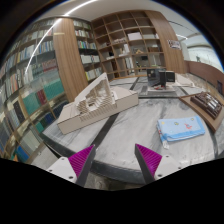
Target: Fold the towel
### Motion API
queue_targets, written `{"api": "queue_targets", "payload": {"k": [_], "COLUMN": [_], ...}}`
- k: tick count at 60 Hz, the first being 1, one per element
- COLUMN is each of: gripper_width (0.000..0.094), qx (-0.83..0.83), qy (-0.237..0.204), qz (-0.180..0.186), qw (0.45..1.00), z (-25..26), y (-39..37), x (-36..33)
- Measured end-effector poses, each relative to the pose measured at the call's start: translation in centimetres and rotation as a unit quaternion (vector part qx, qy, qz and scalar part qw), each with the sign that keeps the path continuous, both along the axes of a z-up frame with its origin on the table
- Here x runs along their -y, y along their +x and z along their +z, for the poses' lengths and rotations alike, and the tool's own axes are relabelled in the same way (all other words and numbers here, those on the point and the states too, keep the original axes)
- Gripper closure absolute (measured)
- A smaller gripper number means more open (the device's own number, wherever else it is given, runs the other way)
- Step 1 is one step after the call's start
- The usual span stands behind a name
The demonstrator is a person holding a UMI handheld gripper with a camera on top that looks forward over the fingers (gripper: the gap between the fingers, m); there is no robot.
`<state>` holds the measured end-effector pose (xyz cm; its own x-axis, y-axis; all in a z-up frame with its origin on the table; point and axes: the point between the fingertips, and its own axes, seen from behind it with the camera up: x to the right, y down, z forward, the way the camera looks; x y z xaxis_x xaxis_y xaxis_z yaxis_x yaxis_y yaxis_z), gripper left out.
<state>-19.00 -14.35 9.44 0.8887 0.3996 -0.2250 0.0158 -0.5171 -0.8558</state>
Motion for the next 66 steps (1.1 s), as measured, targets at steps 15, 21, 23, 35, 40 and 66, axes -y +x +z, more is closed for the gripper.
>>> {"api": "queue_targets", "payload": {"k": [15, 21, 23, 35, 40, 66], "gripper_width": [0.0118, 0.0124, 0.0125, 0.0383, 0.0695, 0.093], "qx": [0.041, 0.061, 0.07, 0.109, 0.133, 0.197], "qy": [0.034, 0.034, 0.024, -0.005, -0.015, 0.015], "qz": [-0.056, -0.088, -0.098, -0.068, -0.067, -0.072], "qw": [0.997, 0.994, 0.992, 0.992, 0.989, 0.978], "z": [0.4, -1.0, -2.1, -7.4, -9.0, -10.4], "y": [7.5, 10.7, 11.7, 12.2, 12.8, 13.0], "x": [-8.8, -14.1, -15.7, -20.7, -21.0, -23.3]}}
